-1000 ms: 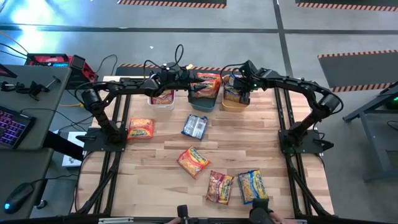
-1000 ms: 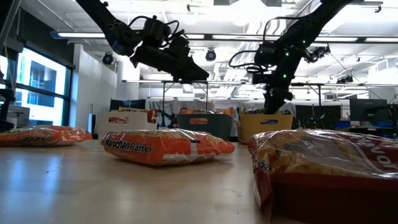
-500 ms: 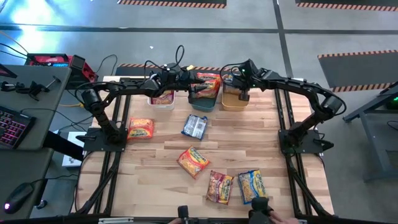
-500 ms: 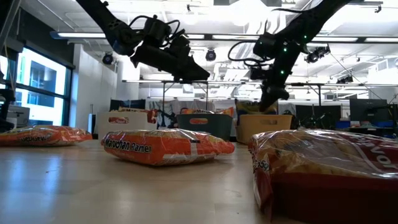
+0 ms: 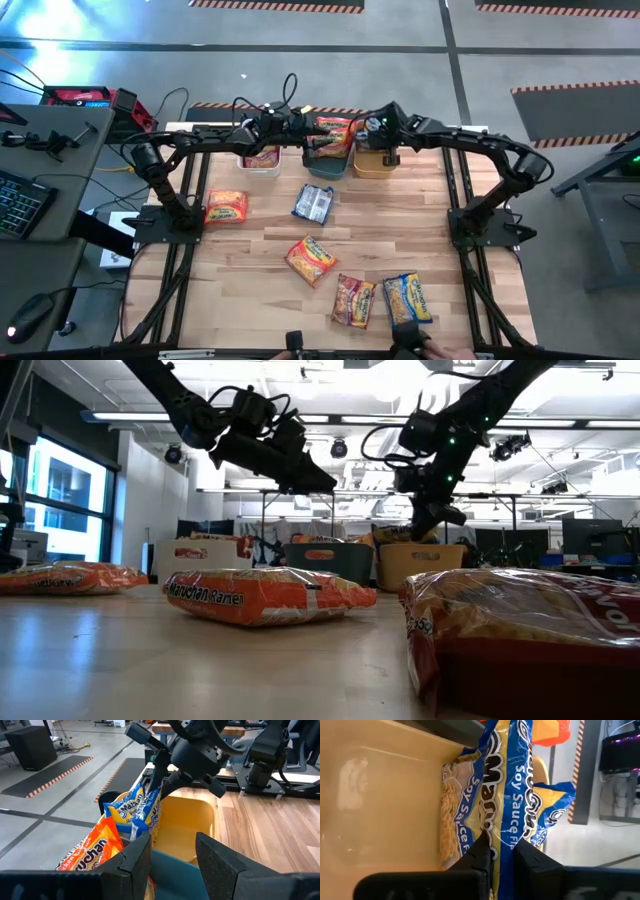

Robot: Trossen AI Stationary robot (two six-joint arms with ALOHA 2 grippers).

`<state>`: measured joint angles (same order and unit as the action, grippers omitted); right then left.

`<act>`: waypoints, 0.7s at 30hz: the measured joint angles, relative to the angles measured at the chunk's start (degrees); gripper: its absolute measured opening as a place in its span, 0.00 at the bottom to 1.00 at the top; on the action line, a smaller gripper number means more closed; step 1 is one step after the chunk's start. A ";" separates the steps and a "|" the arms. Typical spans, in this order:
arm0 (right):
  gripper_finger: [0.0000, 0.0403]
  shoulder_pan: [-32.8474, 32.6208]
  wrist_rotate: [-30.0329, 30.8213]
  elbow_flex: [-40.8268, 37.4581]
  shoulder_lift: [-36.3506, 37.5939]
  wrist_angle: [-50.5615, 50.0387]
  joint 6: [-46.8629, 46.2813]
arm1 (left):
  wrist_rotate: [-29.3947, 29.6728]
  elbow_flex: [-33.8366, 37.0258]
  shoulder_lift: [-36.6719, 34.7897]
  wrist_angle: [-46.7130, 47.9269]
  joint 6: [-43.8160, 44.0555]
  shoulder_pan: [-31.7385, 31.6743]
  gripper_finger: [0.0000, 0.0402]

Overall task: Sort Maruchan noodles
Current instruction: Adjust the blue noodle pack into the yellow bin

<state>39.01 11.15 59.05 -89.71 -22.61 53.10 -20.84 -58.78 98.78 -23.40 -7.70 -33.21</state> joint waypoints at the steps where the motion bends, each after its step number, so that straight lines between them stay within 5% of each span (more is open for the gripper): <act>1: 0.05 -0.16 0.14 0.00 0.00 -0.04 0.27 | -0.01 0.00 0.00 -0.02 0.00 0.00 0.35; 8: 0.08 0.14 0.88 0.00 0.00 -0.27 -2.10 | -0.01 0.00 0.00 -0.08 0.02 0.04 0.35; 21: 0.36 0.69 2.91 0.00 -0.02 -0.44 -3.78 | 0.04 0.00 0.00 -0.07 0.13 0.84 0.35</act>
<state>39.71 14.06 59.05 -89.73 -23.05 49.32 -20.80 -58.78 98.78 -23.46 -7.57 -32.37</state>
